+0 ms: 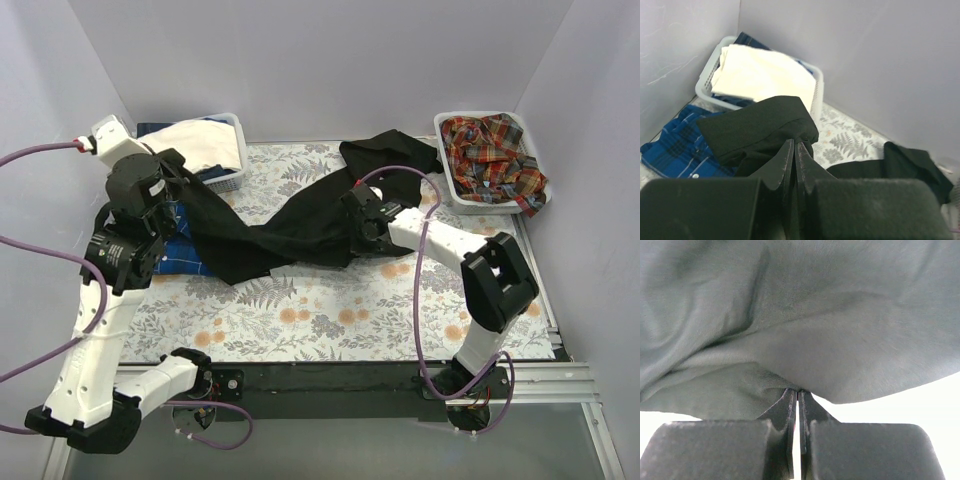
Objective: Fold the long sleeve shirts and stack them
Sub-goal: Flatten the shirt out
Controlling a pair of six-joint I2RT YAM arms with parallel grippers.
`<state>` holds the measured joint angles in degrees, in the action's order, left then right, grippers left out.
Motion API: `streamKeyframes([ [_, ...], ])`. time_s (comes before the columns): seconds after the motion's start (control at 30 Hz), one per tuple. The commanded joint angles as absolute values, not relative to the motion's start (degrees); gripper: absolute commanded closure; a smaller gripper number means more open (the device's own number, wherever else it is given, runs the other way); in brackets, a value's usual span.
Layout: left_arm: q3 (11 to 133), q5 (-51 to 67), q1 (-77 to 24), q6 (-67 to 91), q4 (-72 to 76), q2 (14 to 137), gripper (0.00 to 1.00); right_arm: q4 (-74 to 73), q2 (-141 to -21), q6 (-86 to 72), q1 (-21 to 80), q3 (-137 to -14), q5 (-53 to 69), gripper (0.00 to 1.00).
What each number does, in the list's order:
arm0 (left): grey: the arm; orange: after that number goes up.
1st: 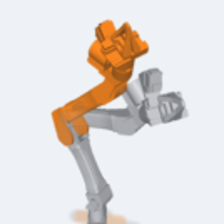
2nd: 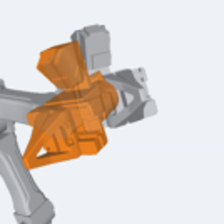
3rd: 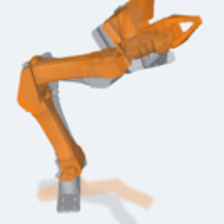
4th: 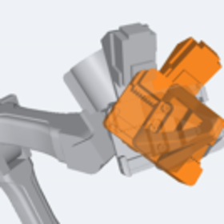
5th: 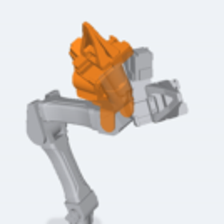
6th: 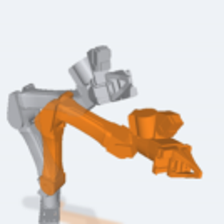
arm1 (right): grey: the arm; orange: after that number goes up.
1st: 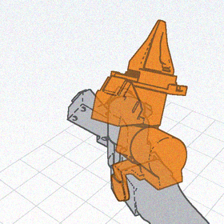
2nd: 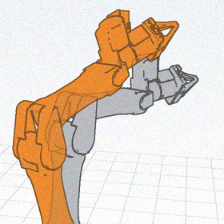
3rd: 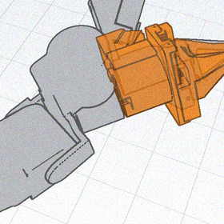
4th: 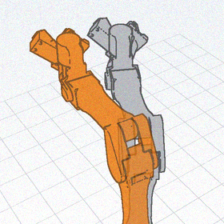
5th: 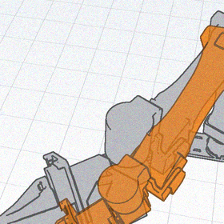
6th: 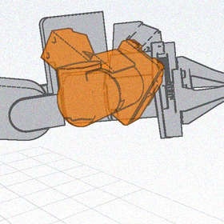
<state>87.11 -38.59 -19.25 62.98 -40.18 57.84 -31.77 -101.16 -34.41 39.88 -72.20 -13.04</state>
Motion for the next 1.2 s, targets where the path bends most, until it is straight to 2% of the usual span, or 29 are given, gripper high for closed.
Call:
streamKeyframes([
  [0.0,81.67,-41.04,-19.42,60.65,-36.83,57.74,1.00,-36.03,-95.28,-31.29,39.73,-77.07,-16.61,0.99],
  [0.17,78.66,-41.84,-19.42,60.12,-35.07,60.63,1.00,-50.51,-93.18,-27.87,39.64,-80.60,-13.89,0.99],
  [0.23,78.31,-41.49,-19.42,61.17,-35.51,61.43,1.00,-54.99,-89.76,-27.86,39.64,-76.66,-12.66,0.99],
  [0.4,76.82,-39.12,-19.42,64.06,-35.42,60.74,1.00,-63.53,-71.31,-34.26,39.64,-59.80,-15.10,0.99],
  [0.5,75.41,-36.84,-19.42,66.52,-38.05,59.33,1.00,-69.84,-62.16,-40.50,39.46,-55.03,-15.64,0.99],
  [0.7,67.24,-30.94,-19.42,72.50,-41.04,47.30,1.00,-72.60,-50.72,-46.93,39.38,-45.62,-9.60,0.99],
  [0.73,66.71,-30.76,-19.42,72.94,-41.04,44.33,1.00,-72.25,-50.45,-46.67,39.46,-44.05,-8.62,0.83],
  [0.8,66.27,-31.46,-19.42,72.34,-40.52,41.67,1.00,-72.33,-50.97,-45.62,39.46,-43.25,-7.91,0.63],
  [0.83,66.18,-31.55,-19.42,71.72,-40.08,40.62,1.00,-72.33,-51.06,-45.27,39.46,-42.81,-7.74,0.50],
  [0.87,66.27,-31.29,-19.42,70.07,-39.47,38.78,1.00,-72.33,-51.15,-45.44,39.46,-42.89,-7.91,0.43],
  [0.93,65.92,-30.42,-19.42,69.26,-39.81,37.27,1.00,-72.86,-51.06,-46.66,39.46,-43.24,-9.84,0.38],
  [1.1,62.67,-28.74,-19.42,71.71,-44.29,33.14,0.99,-72.86,-53.08,-50.18,39.38,-47.63,-17.73,0.38],
  [1.13,61.45,-28.57,-19.42,72.50,-46.21,32.53,0.95,-72.86,-55.00,-50.53,39.38,-48.94,-19.15,0.39],
  [1.17,61.17,-28.39,-19.42,73.03,-47.19,31.82,0.84,-72.25,-56.06,-50.54,39.29,-50.26,-20.55,0.39],
])
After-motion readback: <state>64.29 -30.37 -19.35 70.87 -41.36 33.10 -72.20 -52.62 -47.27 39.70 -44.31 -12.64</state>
